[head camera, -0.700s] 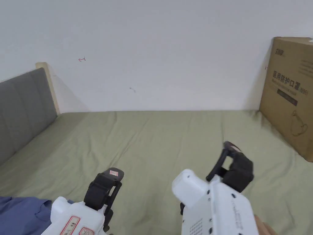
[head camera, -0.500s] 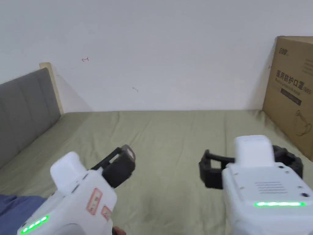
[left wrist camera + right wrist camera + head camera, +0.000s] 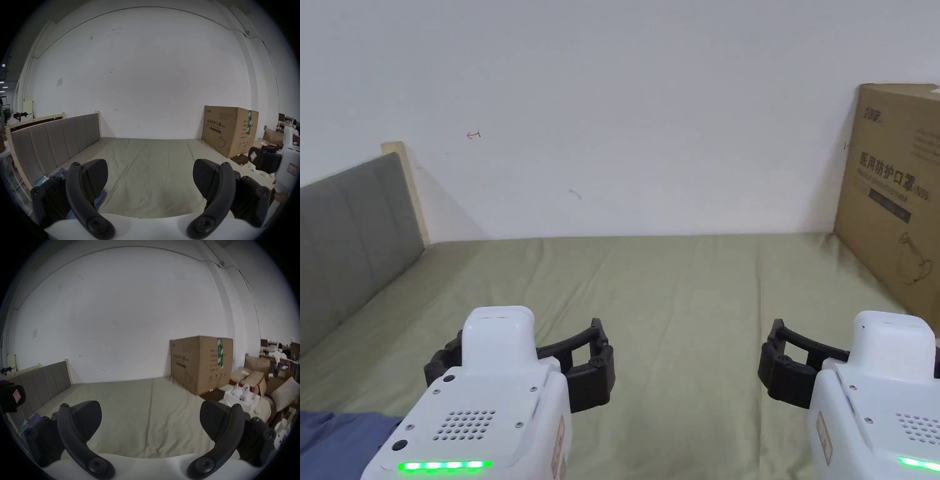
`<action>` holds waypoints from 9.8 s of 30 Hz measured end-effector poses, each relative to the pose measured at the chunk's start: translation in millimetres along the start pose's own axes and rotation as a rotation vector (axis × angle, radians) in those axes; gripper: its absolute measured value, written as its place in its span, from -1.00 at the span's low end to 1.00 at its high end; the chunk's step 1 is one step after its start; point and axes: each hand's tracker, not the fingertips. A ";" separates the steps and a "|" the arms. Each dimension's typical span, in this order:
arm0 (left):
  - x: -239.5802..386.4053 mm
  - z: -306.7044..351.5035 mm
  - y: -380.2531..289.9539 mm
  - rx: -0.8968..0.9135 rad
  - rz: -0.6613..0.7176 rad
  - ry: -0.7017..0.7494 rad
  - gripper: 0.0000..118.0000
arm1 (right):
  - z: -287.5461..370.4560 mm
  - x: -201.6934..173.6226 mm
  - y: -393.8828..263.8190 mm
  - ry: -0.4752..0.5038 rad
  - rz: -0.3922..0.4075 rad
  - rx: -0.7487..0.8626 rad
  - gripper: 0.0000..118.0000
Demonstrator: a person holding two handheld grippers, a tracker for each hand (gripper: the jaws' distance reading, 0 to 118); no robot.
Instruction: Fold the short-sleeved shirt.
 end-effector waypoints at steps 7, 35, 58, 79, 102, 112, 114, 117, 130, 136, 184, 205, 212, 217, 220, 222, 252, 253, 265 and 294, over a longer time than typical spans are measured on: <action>-4.1 -1.8 0.4 -0.014 0.004 -0.027 -0.95 | 8.4 -11.0 -2.4 -0.033 0.108 0.015 -0.08; -43.0 10.1 7.5 -0.011 0.070 0.053 -1.00 | 3.5 -36.0 13.0 0.182 0.045 0.015 -0.99; -266.1 -13.0 -79.4 -0.345 0.254 0.616 -0.92 | -6.6 -176.8 -25.3 0.624 0.074 -0.183 -0.99; -322.2 -161.9 -212.2 -0.805 0.350 0.573 -0.50 | -78.3 -184.0 -102.7 0.535 0.145 -0.486 -0.99; -266.2 -173.9 -83.1 -0.647 0.383 0.186 -0.84 | -85.8 -98.3 -86.9 0.394 -0.108 -0.527 -0.99; 14.1 -196.1 14.6 -0.506 0.253 -0.481 -0.85 | -71.2 13.4 -32.7 0.162 -0.227 -0.361 -0.99; 68.8 -187.4 15.1 -0.535 0.301 -0.637 -0.85 | -67.0 44.3 -24.1 0.102 -0.246 -0.318 -0.99; 135.4 -178.3 -14.0 -0.585 0.231 -0.733 -0.85 | -57.1 78.6 -17.0 0.009 -0.293 -0.295 -0.99; 209.9 -165.0 -196.5 -1.050 0.002 -0.734 0.93 | -55.4 127.3 -67.1 -0.095 -0.327 -0.447 -0.99; 165.1 -171.4 -148.4 -0.922 0.043 -0.690 -0.62 | -62.9 113.9 -68.0 -0.054 -0.316 -0.462 -0.99; -120.9 -244.8 -103.7 -0.803 0.112 -0.011 -0.89 | -316.2 29.8 -127.9 0.317 0.112 -0.891 0.81; -129.8 -222.9 -63.3 -0.725 0.042 0.032 -0.90 | -322.2 69.9 -91.9 0.253 -0.185 -0.891 -0.91; -133.8 -207.4 13.7 -0.568 0.015 0.055 -0.90 | -280.8 107.2 39.2 0.255 -0.222 -0.665 -0.91; -129.7 -197.7 69.9 -0.470 0.037 0.045 -0.90 | -257.7 135.3 115.2 0.231 -0.305 -0.529 -0.91; -121.2 -199.6 105.5 -0.408 0.000 0.038 -0.90 | -243.4 138.7 156.2 0.257 -0.312 -0.473 -0.91; -117.5 -205.3 131.1 -0.373 -0.011 0.044 -0.90 | -251.8 142.0 181.2 0.247 -0.274 -0.434 -0.91; -114.5 -419.7 329.1 -0.037 -0.030 0.184 -0.90 | -411.8 58.5 367.9 0.178 -0.300 -0.068 -0.91; -114.5 -428.9 316.0 -0.062 -0.028 0.190 -0.90 | -418.4 55.8 356.1 0.172 -0.284 -0.092 -0.91; -104.9 -524.8 20.4 -0.540 -0.075 0.194 -0.90 | -527.3 43.5 74.0 0.042 -0.211 -0.579 -0.91; -165.5 -146.9 -141.7 -0.786 -0.059 0.080 -0.90 | -164.7 100.6 -94.4 0.146 -0.263 -0.797 -0.91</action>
